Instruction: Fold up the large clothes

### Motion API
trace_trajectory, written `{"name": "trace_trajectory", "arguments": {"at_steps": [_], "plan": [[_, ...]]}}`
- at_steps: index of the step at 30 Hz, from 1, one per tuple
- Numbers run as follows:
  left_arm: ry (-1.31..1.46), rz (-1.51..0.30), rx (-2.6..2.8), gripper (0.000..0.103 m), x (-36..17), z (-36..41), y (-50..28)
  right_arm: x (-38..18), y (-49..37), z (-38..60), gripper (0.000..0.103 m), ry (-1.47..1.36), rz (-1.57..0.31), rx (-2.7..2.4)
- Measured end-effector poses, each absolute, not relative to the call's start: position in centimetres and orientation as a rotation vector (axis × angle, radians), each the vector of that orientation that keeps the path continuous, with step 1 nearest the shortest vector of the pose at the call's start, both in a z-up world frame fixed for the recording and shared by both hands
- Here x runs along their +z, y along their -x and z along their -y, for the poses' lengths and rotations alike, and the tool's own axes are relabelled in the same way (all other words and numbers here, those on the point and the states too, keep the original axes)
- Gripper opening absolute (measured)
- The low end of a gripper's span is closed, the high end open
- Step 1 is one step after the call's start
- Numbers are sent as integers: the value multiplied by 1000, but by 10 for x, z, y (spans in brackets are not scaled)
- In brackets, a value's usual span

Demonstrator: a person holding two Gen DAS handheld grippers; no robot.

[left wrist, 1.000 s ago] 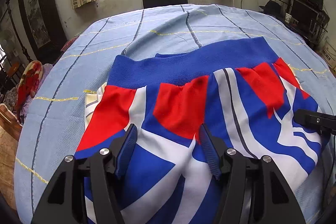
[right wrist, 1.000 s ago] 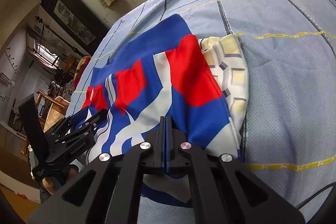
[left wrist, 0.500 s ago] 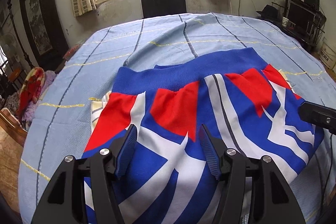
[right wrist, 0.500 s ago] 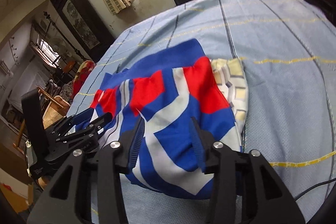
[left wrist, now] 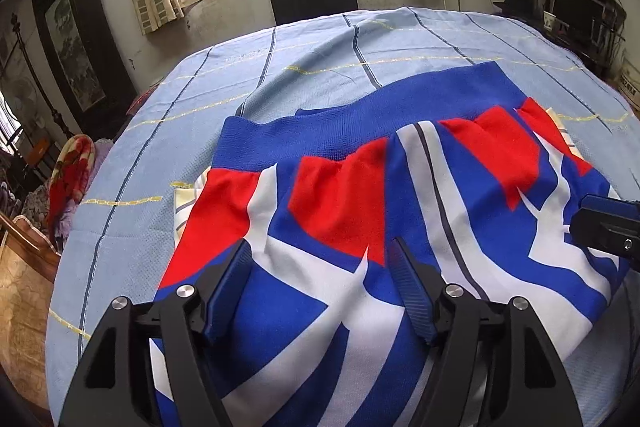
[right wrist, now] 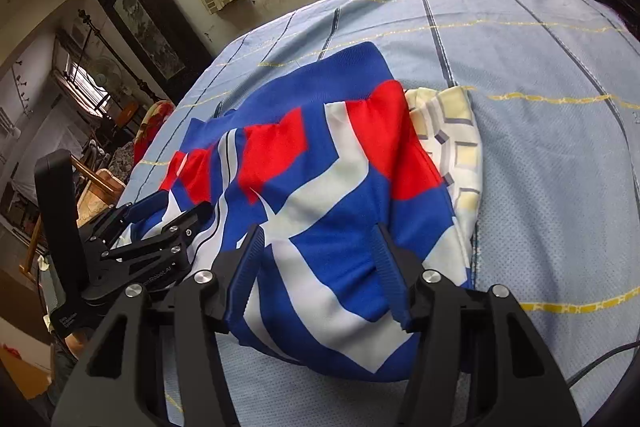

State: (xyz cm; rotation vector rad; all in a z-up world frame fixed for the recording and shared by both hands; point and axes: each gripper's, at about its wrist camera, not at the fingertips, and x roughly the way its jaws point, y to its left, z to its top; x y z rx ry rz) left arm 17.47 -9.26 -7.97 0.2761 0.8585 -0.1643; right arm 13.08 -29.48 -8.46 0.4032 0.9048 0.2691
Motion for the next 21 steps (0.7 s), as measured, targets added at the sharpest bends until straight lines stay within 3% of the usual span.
{"name": "trace_trajectory", "arguments": {"at_steps": [15,21], "plan": [[-173,-812,-205,72,-59,80,-170,-80,-129,292,59,-394,-888,278],[-94,-843,-181,72,-57,61,-185,-63,-108,325,61,-649,-844,310]]}}
